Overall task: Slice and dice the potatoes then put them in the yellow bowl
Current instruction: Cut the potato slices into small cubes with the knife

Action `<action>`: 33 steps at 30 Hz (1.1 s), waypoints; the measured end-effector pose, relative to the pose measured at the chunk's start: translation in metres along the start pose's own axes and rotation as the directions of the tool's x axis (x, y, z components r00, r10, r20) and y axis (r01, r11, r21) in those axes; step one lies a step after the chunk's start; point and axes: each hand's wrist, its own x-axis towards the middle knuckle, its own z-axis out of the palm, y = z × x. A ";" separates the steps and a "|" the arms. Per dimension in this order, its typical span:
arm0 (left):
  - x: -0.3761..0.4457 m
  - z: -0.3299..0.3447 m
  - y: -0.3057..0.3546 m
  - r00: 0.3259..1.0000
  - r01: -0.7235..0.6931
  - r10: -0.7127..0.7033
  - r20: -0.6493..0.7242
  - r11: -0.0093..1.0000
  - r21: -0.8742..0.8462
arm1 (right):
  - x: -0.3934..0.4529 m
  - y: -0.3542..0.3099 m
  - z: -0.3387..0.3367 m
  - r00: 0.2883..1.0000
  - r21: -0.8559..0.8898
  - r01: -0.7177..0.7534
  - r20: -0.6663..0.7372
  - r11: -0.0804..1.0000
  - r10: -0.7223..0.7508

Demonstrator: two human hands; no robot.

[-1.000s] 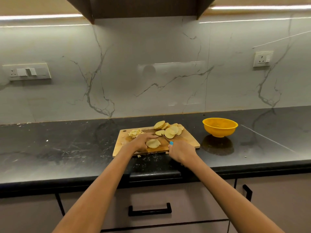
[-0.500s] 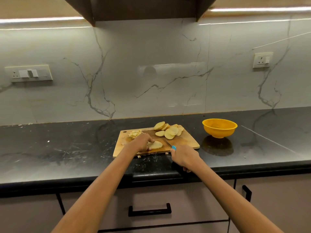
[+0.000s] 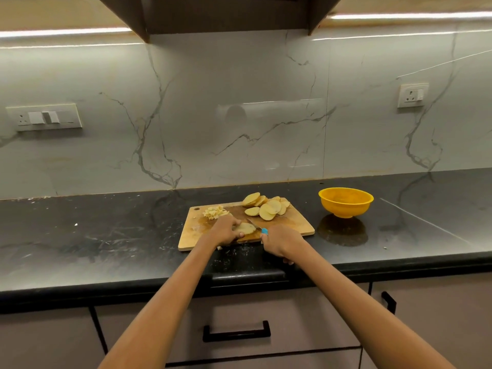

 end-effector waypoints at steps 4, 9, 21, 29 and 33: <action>-0.003 0.009 0.008 0.997 0.027 -0.026 -0.076 1.000 0.003 | -0.008 0.003 0.008 0.996 0.121 -0.068 -0.045 0.990 0.074; -0.006 0.018 0.017 0.980 0.072 -0.076 -0.186 0.997 -0.024 | -0.008 -0.008 0.012 0.995 -0.062 -0.017 -0.099 0.998 0.011; -0.013 0.020 -0.002 0.973 -0.090 0.074 -0.218 0.994 -0.067 | -0.006 0.010 0.001 0.993 0.429 0.027 -0.113 0.903 0.024; -0.009 0.031 -0.008 0.947 -0.115 0.088 -0.310 0.991 -0.068 | -0.016 -0.007 0.020 0.956 0.081 0.015 -0.292 0.997 0.009; -0.009 0.032 -0.008 0.948 -0.137 0.127 -0.291 0.991 -0.013 | -0.021 -0.013 0.022 0.945 0.024 0.015 -0.327 1.000 -0.006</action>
